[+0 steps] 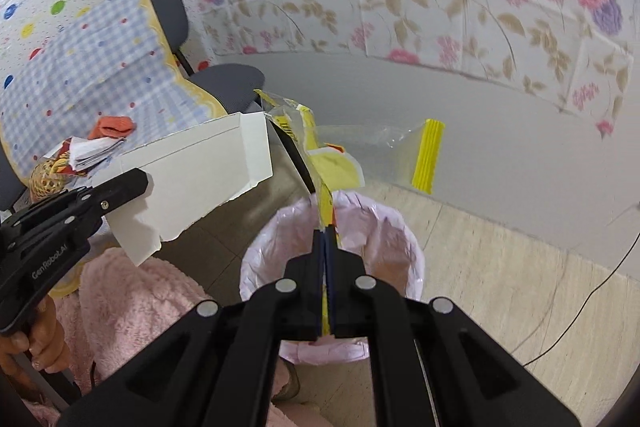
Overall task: Collect trash
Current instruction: 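Carry the yellow packet and red card to the bin and release them, then move both tools back over the chair toward the remaining trash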
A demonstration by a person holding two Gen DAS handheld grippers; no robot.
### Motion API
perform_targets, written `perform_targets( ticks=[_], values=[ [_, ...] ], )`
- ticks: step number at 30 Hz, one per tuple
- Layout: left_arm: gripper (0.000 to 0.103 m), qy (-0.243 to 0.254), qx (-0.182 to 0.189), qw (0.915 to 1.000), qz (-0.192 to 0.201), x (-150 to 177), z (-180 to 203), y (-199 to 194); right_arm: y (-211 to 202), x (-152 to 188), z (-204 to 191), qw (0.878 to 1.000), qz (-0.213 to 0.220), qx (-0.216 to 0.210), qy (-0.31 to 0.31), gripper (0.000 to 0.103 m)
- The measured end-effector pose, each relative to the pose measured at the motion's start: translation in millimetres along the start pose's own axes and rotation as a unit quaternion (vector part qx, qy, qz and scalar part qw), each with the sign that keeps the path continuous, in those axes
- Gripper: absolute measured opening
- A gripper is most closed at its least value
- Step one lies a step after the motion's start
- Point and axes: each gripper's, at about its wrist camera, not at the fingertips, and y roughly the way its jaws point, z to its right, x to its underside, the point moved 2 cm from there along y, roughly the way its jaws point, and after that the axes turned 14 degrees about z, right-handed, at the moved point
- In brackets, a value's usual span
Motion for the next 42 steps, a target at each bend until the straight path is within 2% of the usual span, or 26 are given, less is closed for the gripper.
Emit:
perform_targets(
  ticks=[6, 8, 9, 10, 12, 19, 23, 27, 29, 34, 42],
  values=[
    [0.007, -0.015, -0.005, 0.9995, -0.028, 6.1, -1.6, 26.0, 22.4, 5.8, 7.3, 1.000, -0.023, -0.009, 0.017, 0.003],
    [0.022, -0.018, -0.006, 0.9992, -0.036, 6.7, -2.1, 33.3, 26.9, 7.5, 9.4, 0.999, -0.029, -0.008, 0.018, 0.008],
    [0.035, -0.019, -0.007, 0.9991, -0.036, 6.1, -2.3, 35.0, 29.1, 8.0, 10.5, 0.999, -0.031, -0.007, 0.019, 0.016],
    [0.043, -0.020, -0.009, 0.9992, -0.034, 5.1, -3.0, 35.5, 30.6, 8.5, 10.6, 0.999, -0.034, -0.007, 0.018, 0.028],
    [0.044, -0.021, -0.012, 0.9993, -0.029, 2.9, -5.2, 34.5, 32.1, 6.2, 10.7, 0.999, -0.030, -0.004, 0.015, 0.037],
    [0.044, -0.021, -0.063, 0.9978, 0.003, -11.4, -26.9, 15.1, 19.7, -12.6, 2.1, 1.000, 0.008, -0.006, -0.005, 0.037],
    [0.045, -0.009, -0.100, 0.9946, 0.026, -19.8, -43.1, -6.9, 6.9, -30.7, -18.5, 0.998, 0.047, -0.040, -0.020, 0.037],
    [0.045, -0.025, -0.131, 0.9903, 0.041, -25.4, -68.2, -29.5, -2.0, -45.7, -48.2, 0.991, 0.084, -0.086, -0.056, 0.037],
    [0.045, -0.033, -0.154, 0.9865, 0.046, -25.9, -83.3, -42.6, -2.2, -55.0, -72.4, 0.986, 0.092, -0.114, -0.082, 0.037],
    [0.047, -0.053, -0.206, 0.9756, 0.056, -24.4, -118.9, -75.2, 5.8, -71.3, -118.3, 0.978, 0.078, -0.157, -0.112, 0.037],
    [0.048, -0.094, -0.291, 0.9505, 0.057, -11.7, -184.0, -122.6, 25.0, -83.5, -190.0, 0.963, 0.059, -0.213, -0.153, 0.037]
  ],
)
